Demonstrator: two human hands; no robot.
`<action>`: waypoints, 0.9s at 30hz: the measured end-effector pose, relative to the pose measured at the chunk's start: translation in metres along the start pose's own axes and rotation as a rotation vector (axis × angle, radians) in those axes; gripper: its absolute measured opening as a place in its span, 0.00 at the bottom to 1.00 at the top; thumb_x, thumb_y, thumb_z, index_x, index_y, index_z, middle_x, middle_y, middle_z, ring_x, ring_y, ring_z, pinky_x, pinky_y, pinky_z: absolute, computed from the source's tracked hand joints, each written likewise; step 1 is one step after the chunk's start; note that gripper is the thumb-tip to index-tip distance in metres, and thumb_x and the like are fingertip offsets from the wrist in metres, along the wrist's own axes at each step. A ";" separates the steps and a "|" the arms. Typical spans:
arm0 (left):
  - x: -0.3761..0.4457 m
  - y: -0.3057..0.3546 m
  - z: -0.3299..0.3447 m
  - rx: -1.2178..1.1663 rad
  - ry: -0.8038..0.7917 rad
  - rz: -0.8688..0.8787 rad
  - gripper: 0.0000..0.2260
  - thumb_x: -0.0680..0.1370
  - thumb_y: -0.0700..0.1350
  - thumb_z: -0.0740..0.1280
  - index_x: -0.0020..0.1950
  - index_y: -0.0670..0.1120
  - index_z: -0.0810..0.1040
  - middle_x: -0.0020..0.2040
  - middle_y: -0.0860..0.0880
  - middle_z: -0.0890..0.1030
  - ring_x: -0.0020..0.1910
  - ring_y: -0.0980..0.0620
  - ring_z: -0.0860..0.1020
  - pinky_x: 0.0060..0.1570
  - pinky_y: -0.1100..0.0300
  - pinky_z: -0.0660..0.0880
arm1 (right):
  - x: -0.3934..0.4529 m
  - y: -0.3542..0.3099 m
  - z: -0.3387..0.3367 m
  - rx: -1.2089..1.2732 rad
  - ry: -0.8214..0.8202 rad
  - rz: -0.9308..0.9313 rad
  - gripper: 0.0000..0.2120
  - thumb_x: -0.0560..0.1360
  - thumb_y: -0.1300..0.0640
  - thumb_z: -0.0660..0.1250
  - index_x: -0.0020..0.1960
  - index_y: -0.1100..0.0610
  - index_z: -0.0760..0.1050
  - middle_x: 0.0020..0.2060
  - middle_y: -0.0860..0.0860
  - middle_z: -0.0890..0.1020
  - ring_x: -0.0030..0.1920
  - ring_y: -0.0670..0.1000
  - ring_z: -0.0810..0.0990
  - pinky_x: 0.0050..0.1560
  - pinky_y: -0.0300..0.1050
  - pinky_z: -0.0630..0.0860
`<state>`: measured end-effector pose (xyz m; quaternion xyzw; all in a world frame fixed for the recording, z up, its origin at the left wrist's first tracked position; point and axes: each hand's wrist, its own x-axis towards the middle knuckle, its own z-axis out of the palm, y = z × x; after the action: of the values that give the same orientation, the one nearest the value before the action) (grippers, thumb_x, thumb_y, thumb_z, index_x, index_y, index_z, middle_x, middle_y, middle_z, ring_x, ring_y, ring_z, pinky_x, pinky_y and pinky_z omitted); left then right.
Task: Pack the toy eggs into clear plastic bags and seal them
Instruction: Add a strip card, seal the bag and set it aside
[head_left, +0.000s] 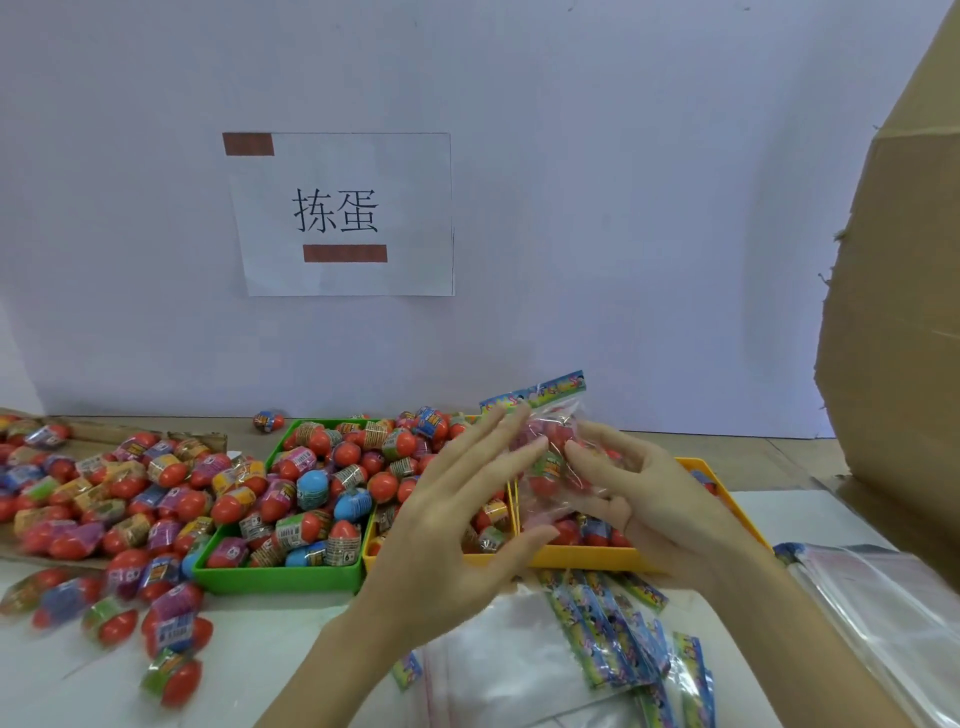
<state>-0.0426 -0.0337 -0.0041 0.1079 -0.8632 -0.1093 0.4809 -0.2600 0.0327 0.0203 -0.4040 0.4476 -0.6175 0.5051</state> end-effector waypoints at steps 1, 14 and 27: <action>0.000 0.003 0.000 -0.101 0.070 -0.195 0.27 0.80 0.60 0.73 0.77 0.56 0.73 0.76 0.58 0.74 0.77 0.53 0.72 0.74 0.56 0.70 | 0.001 0.000 0.002 -0.004 0.037 -0.029 0.29 0.72 0.53 0.79 0.71 0.58 0.76 0.60 0.58 0.86 0.60 0.60 0.86 0.56 0.48 0.84; 0.006 -0.007 -0.009 -0.738 0.108 -0.936 0.21 0.66 0.51 0.83 0.57 0.49 0.87 0.48 0.46 0.90 0.49 0.49 0.89 0.46 0.66 0.82 | -0.006 0.007 0.017 -0.243 -0.064 -0.077 0.17 0.77 0.49 0.76 0.65 0.44 0.80 0.54 0.56 0.88 0.54 0.60 0.88 0.51 0.47 0.86; 0.006 -0.019 -0.015 -0.787 0.101 -0.987 0.17 0.64 0.52 0.82 0.52 0.53 0.90 0.51 0.44 0.89 0.53 0.47 0.88 0.53 0.56 0.84 | -0.010 -0.001 0.007 -0.298 -0.125 -0.062 0.13 0.76 0.48 0.78 0.57 0.35 0.84 0.55 0.53 0.88 0.55 0.59 0.88 0.53 0.45 0.85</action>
<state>-0.0314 -0.0548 0.0034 0.3132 -0.5833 -0.6223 0.4176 -0.2521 0.0413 0.0225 -0.5254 0.4893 -0.5334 0.4472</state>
